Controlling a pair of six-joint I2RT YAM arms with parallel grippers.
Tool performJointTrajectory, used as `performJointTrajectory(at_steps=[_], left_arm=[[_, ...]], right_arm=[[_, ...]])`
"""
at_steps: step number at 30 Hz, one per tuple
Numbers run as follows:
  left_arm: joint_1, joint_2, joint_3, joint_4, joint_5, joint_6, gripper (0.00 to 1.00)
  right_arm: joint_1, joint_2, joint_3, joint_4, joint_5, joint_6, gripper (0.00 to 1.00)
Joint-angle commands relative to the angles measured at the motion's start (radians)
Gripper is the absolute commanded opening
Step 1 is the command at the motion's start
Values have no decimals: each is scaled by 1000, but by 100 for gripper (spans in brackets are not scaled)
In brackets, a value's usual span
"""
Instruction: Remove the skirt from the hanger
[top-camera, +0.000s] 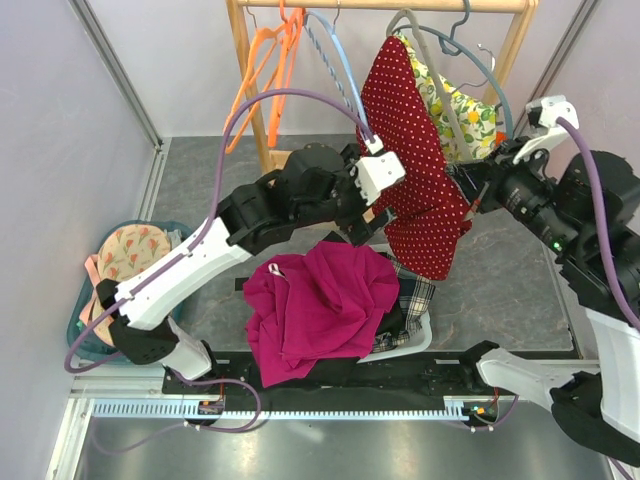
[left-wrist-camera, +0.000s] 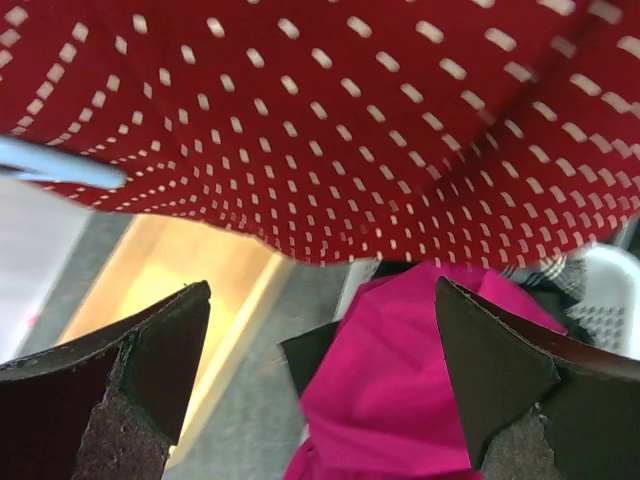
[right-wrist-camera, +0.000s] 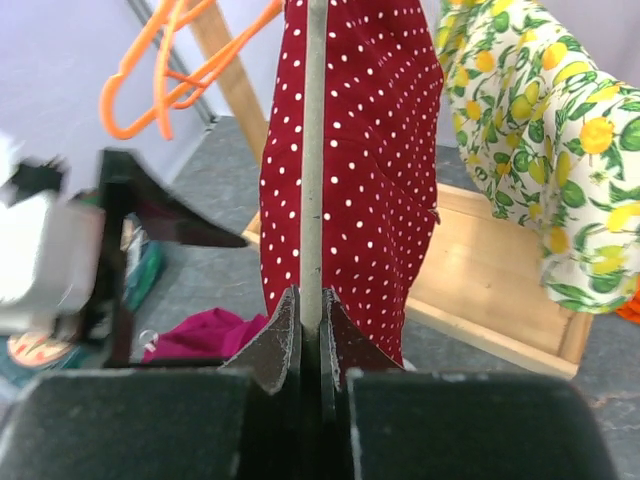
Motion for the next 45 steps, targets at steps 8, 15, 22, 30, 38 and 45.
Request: performJointTrajectory(at_steps=[8,15,22,30,38,45], left_arm=[[-8,96,203,59,133,-137,99],[-10,128,218,32,273,-114,99],[-8,102,215,-28,402,-52,2],[-8,38,494,-129,324,0,2],[-10,-45,798,-134,287,-32,2],[-1,-120,815,-133,255,-52,3]], right_arm=[[4,-55,29,39,-135,61,0],[4,-59,53,36,-171,75,0],[2,-56,64,6,-140,46,0],[4,-44,27,-37,-45,-4,0],[4,8,-2,-47,62,-32,0],[4,31,-17,-60,127,-34,0]])
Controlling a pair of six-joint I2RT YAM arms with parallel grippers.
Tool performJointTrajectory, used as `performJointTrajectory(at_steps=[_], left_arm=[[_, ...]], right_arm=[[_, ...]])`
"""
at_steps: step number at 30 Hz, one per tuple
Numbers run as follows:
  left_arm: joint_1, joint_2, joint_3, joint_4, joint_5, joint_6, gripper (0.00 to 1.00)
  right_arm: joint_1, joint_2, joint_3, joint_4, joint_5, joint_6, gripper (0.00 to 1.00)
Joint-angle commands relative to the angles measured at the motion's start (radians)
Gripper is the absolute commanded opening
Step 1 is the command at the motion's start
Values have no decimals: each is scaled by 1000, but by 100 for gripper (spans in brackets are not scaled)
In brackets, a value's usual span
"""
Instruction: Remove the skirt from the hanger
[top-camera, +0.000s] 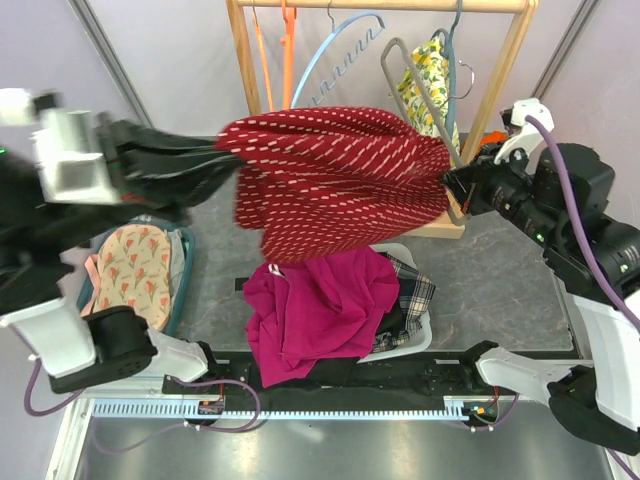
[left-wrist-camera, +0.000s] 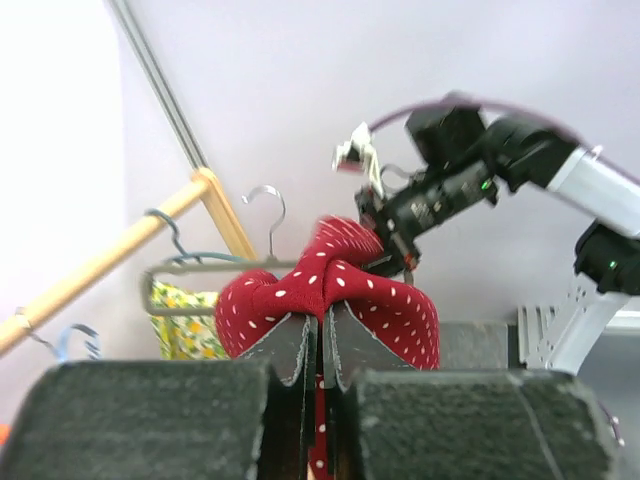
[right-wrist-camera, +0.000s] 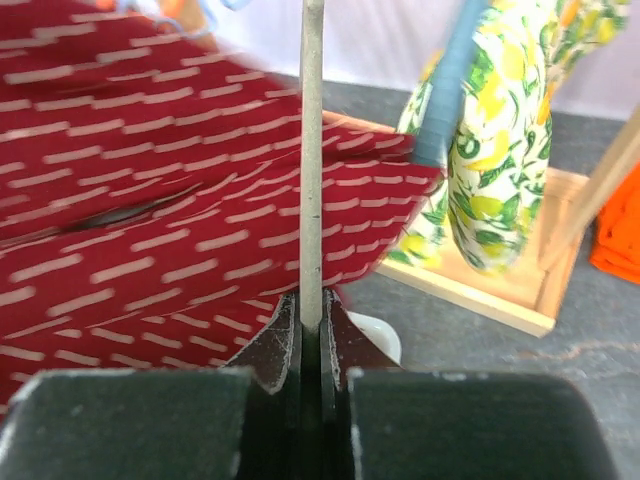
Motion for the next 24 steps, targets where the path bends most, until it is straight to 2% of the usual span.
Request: performJointTrajectory(at_steps=[1,9,17,24], left_arm=[[3,-28,9,30,-38,-17,5],[3,0,6,34,-10,-43,8],[13,42,229,135,-163,12,2],[18,26,72,91,-117,-2,2]], right_arm=[[-3,8,-13,25,116,-16,0],[-3,-17,-51,-12,194,-36,0],[-3,-44,-161,-26,272,-67,0],[-3,-46,-141,1,236,-42,0]])
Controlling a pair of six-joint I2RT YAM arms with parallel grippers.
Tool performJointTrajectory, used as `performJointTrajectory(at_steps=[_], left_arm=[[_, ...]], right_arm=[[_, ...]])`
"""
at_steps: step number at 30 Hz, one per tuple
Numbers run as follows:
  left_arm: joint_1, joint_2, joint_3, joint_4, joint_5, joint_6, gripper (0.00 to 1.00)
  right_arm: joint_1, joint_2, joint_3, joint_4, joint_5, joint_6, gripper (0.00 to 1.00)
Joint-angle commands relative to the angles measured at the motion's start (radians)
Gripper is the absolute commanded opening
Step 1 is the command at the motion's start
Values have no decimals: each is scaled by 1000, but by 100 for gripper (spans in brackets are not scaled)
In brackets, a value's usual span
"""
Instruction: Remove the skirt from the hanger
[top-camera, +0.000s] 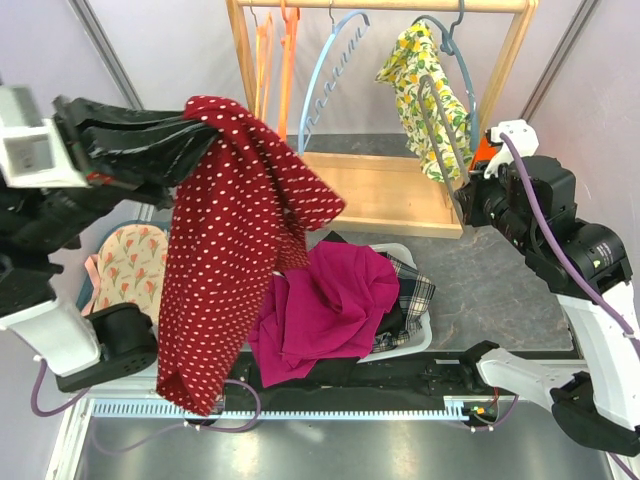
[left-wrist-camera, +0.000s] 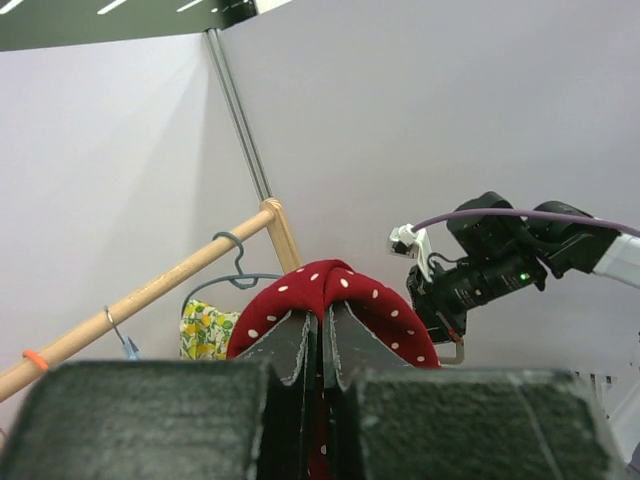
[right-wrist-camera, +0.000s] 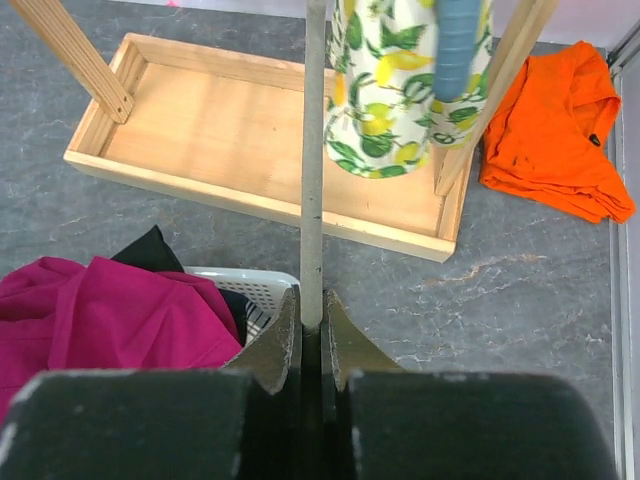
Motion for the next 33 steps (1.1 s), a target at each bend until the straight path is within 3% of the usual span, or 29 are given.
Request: performJointTrajectory(at_steps=[1,16,20,22,28,33], left_arm=[[5,-1,-59,54,10,11,2],[3,16,-335,49,19,6,2],[2,-15,-570,51,11,66,2],[-15,-30,-686,49,-6,169,2],[-127,-102,-1239,46,-232,394,2],[-141,-98,-1473,48,-253,415,9]], right_arm=[[-1,-12,44,63,2,17,0],[0,124,132,307,-60,70,0],[-1,210,192,345,-47,53,0],[-1,268,242,350,-32,35,0],[-3,412,379,350,35,-11,0],[-19,526,480,363,58,-26,0]])
